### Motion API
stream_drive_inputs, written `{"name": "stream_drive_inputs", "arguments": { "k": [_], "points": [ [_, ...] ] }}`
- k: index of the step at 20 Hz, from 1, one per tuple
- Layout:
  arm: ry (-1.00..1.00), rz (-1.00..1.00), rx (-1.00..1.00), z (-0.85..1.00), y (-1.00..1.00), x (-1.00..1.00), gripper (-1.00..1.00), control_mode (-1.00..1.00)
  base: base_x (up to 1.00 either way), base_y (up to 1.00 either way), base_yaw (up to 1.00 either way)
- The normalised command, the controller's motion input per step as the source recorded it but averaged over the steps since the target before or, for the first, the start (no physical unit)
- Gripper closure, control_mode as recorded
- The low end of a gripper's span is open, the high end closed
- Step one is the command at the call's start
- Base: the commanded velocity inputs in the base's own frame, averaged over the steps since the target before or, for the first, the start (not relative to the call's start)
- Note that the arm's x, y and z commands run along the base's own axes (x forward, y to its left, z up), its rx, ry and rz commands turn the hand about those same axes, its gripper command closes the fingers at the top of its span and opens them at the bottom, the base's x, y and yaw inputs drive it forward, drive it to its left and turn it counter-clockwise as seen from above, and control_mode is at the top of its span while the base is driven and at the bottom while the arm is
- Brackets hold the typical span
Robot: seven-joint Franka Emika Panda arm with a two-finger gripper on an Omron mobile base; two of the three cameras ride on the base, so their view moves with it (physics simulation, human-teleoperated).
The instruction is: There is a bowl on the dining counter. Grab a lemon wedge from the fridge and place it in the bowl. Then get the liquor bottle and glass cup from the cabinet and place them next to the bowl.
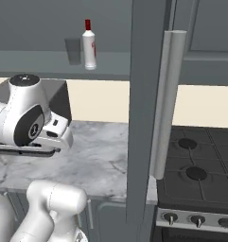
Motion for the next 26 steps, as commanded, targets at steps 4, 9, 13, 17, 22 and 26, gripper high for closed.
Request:
{"name": "stream_drive_inputs", "arguments": {
  "k": [4, 9, 13, 17, 22, 26],
  "points": [
    [-0.43, 0.0, 0.0, 0.32, -0.25, -0.25, -1.0, -1.0, 0.0, 0.0, 0.0],
    [-0.39, 0.0, 0.0, 0.53, -0.22, -0.09, -1.0, -1.0, 0.0, 0.0, 0.0],
    [-0.19, 0.0, 0.0, 0.71, -0.12, 0.18, -1.0, -1.0, 0.0, 0.0, 0.0],
    [0.0, 0.0, 0.0, 0.77, -0.06, 0.55, -1.0, -1.0, 0.0, 0.0, 0.0],
    [0.0, 0.0, 0.0, 0.66, -0.08, 0.64, -1.0, -1.0, 0.0, 0.0, 0.0],
    [-0.03, 0.0, 0.0, 0.42, 0.0, 0.52, -1.0, -1.0, 0.0, 0.0, 0.0]
  ]
}}
